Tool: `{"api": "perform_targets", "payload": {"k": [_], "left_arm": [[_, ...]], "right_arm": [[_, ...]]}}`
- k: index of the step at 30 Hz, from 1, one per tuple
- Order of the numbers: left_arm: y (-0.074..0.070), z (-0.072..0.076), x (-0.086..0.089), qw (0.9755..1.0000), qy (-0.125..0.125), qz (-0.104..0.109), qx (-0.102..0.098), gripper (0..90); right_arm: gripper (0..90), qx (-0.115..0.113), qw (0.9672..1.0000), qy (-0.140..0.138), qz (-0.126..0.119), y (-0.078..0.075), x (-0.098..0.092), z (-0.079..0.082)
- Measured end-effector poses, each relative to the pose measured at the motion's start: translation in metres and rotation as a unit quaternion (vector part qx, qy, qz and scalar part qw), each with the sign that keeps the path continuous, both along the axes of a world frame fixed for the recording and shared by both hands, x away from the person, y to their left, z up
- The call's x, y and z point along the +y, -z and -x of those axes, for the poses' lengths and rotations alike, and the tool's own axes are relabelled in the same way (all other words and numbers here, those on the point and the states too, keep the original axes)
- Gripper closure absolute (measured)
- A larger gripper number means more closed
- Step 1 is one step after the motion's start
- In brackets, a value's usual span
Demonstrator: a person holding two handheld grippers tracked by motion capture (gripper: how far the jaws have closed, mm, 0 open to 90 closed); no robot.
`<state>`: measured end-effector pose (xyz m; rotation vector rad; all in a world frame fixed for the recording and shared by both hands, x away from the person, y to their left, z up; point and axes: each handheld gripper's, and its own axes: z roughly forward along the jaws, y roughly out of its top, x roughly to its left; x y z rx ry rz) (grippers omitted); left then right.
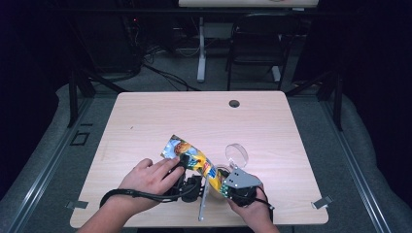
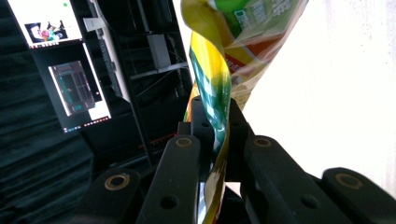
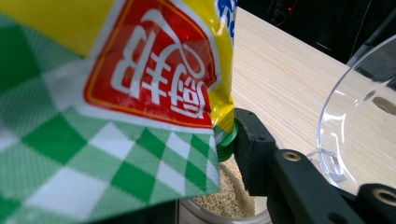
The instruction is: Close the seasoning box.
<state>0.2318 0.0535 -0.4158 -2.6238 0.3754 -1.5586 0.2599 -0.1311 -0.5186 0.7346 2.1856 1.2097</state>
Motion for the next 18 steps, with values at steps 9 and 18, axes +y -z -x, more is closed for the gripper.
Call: {"api": "perform_targets", "payload": {"k": [9,18], "left_arm": [[0.004,-0.002,0.009,0.9993,-0.012,0.033,0.015,87.0],[0.011,-0.002,0.014,0.9983,-0.025,0.044,0.028,87.1]], "right_arm": [[71.3,-0.001,1.0,0.0,-0.001,-0.001,0.0,0.001],[71.4,-0.002,1.0,0.002,0.0,-0.002,-0.001,0.001]]}}
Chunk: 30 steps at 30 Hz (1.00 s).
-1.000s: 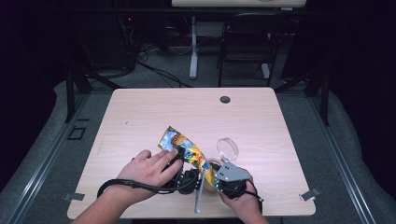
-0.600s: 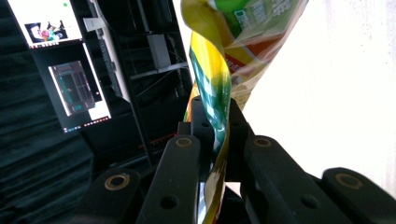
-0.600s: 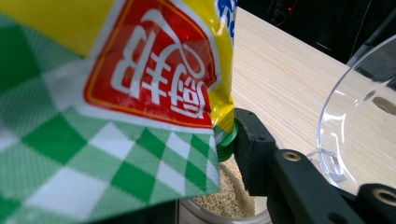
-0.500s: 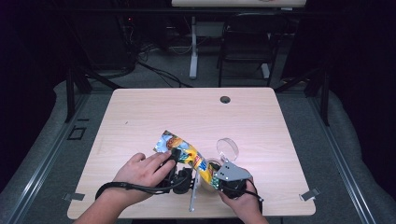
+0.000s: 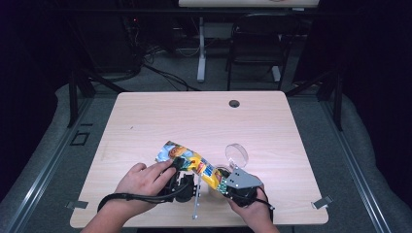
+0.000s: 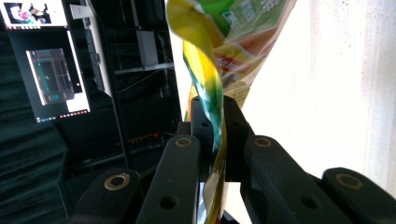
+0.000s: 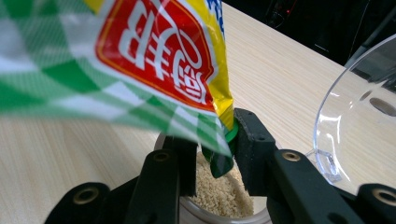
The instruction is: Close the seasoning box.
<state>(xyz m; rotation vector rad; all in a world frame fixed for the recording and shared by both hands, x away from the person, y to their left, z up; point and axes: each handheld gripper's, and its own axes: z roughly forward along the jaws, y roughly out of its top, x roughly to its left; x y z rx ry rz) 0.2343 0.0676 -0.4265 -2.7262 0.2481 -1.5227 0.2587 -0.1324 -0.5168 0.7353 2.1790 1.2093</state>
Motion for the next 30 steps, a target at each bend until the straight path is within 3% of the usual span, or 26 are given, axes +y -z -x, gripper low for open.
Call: {"api": "perform_targets", "payload": {"k": [9,14,19,20,23,24,26,28,29,30], "left_arm": [[0.003,-0.001,0.003,0.9999,-0.004,0.011,0.006,87.2],[0.006,-0.002,0.007,0.9993,-0.009,0.033,0.016,87.1],[0.006,-0.004,0.009,0.9992,-0.011,0.032,0.021,87.1],[0.008,-0.004,0.01,0.9983,-0.014,0.05,0.024,87.0],[0.007,-0.005,0.011,0.9987,-0.012,0.043,0.024,87.0],[0.01,-0.006,0.012,0.9978,-0.016,0.057,0.031,87.0],[0.01,-0.007,0.012,0.9981,-0.019,0.05,0.031,87.0],[0.013,-0.007,0.013,0.9972,-0.019,0.064,0.032,86.9],[0.013,-0.007,0.013,0.9972,-0.019,0.064,0.032,86.9],[0.011,-0.007,0.013,0.998,-0.02,0.051,0.032,86.9]], "right_arm": [[71.4,-0.004,1.0,0.001,-0.002,0.0,0.0,0.0],[71.4,-0.005,1.0,0.002,0.002,-0.001,0.0,0.001],[71.4,-0.005,1.0,0.0,0.001,-0.001,0.0,0.001],[71.5,-0.006,1.0,0.001,0.001,-0.001,0.0,0.001],[71.4,-0.007,1.0,0.0,-0.002,-0.002,0.0,0.001],[71.5,-0.007,1.0,0.0,-0.003,-0.002,0.0,0.001],[71.5,-0.009,1.0,-0.001,-0.001,-0.002,0.0,0.0],[71.5,-0.009,1.0,0.001,-0.002,-0.002,0.0,0.0],[71.5,-0.009,1.0,0.001,-0.002,-0.002,0.0,0.0],[71.5,-0.008,1.0,-0.001,-0.002,-0.002,0.0,0.0]]}}
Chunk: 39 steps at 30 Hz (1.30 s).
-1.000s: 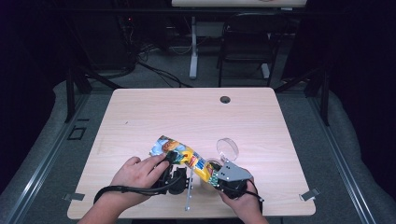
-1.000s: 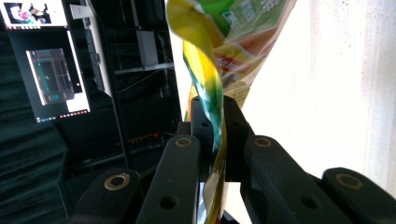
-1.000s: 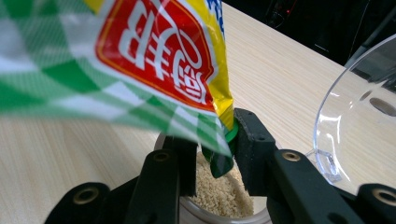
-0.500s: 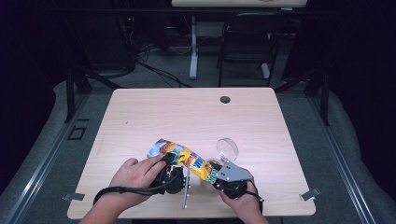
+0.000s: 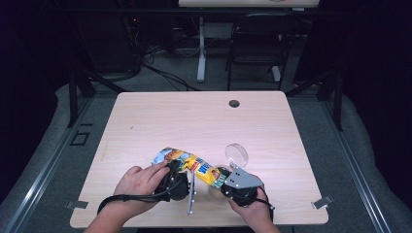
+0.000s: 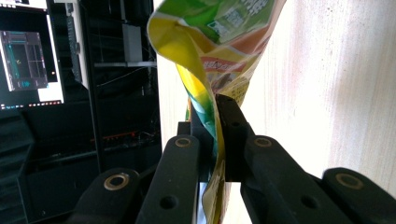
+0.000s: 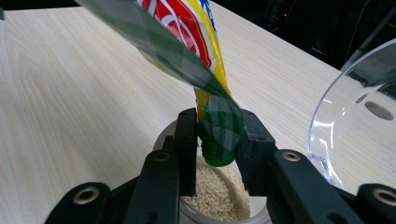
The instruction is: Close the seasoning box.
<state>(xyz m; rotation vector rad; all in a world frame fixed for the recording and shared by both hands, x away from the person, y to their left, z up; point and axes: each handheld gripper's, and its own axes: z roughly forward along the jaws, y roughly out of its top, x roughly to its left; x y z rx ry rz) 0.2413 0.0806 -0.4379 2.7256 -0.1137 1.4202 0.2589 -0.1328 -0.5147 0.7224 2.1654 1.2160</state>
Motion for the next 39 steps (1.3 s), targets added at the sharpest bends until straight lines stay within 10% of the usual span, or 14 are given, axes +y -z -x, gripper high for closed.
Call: {"api": "perform_targets", "payload": {"k": [39], "left_arm": [[0.02,-0.008,0.021,0.9943,-0.032,0.09,0.047,86.8]], "right_arm": [[71.5,-0.006,1.0,-0.002,-0.007,-0.002,0.004,0.0]]}}
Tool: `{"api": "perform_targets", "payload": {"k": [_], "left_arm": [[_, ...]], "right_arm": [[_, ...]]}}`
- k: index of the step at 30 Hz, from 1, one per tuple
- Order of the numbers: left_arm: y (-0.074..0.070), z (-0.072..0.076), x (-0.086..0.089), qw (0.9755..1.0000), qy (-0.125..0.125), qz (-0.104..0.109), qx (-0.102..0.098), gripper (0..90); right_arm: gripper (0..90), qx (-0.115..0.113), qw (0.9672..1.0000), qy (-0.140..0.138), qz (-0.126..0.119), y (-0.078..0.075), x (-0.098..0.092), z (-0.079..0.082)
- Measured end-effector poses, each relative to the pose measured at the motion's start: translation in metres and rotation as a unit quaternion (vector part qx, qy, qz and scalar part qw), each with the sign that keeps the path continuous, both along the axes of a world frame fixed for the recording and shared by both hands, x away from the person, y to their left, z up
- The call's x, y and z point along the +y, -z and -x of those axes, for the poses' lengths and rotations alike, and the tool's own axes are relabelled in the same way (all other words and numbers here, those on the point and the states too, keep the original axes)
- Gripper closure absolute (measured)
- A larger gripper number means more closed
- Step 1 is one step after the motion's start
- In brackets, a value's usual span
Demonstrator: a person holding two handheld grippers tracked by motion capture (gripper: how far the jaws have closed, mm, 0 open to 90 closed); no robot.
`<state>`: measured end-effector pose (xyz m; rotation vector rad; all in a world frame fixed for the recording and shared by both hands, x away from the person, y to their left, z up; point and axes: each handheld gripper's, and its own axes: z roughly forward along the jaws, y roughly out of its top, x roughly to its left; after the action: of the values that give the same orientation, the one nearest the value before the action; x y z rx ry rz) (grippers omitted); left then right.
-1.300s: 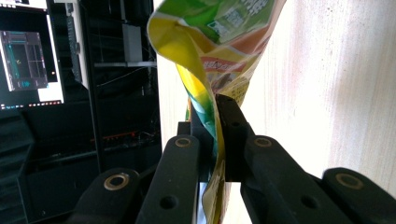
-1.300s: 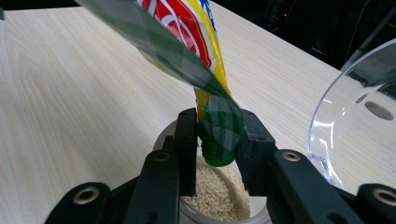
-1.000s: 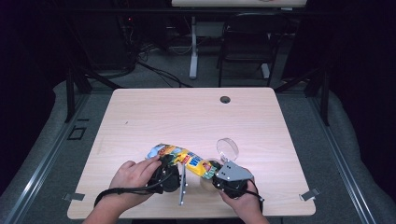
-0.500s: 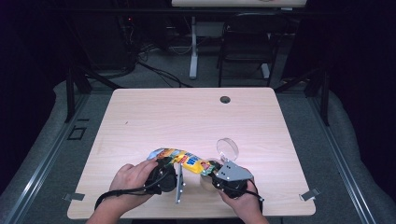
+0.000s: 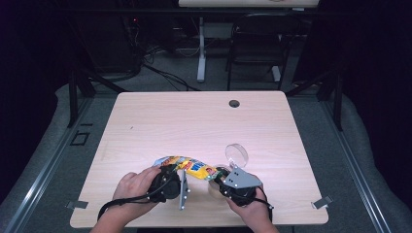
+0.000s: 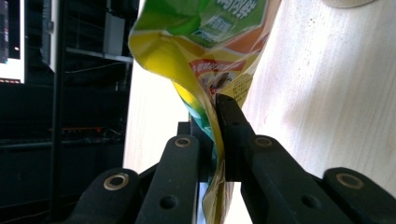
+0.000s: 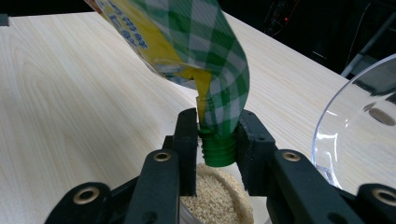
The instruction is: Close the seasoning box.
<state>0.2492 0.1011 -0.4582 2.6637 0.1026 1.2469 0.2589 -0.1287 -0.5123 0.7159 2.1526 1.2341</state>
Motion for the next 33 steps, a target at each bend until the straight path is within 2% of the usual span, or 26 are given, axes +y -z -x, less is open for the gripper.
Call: {"api": "perform_targets", "payload": {"k": [6,7,12,18,23,24,25,33], "left_arm": [[0.003,-0.001,0.003,0.9999,-0.006,0.012,0.005,86.8],[0.005,-0.002,0.004,0.9997,-0.006,0.019,0.012,86.8],[0.008,-0.003,0.005,0.9995,-0.012,0.024,0.019,86.5],[0.012,-0.004,0.007,0.9985,-0.018,0.043,0.03,86.2],[0.018,-0.005,0.011,0.9961,-0.024,0.072,0.045,85.9],[0.018,-0.005,0.011,0.9961,-0.024,0.072,0.045,85.9],[0.019,-0.006,0.012,0.9951,-0.026,0.082,0.049,85.8],[0.024,-0.007,0.014,0.9932,-0.037,0.095,0.056,83.9]], "right_arm": [[71.5,0.0,1.0,-0.001,0.0,0.0,0.001,0.0],[71.5,0.001,1.0,-0.001,0.0,0.001,0.001,0.0],[71.5,0.003,1.0,-0.001,0.001,0.001,0.001,-0.001],[71.5,0.003,1.0,-0.002,0.002,0.001,0.001,-0.001],[71.5,0.003,1.0,-0.003,0.001,0.002,0.002,-0.001],[71.5,0.002,1.0,-0.003,0.001,0.002,0.002,-0.001],[71.5,0.001,1.0,-0.003,0.0,0.001,0.002,-0.001],[71.5,0.0,1.0,-0.003,-0.002,0.001,0.002,-0.002]]}}
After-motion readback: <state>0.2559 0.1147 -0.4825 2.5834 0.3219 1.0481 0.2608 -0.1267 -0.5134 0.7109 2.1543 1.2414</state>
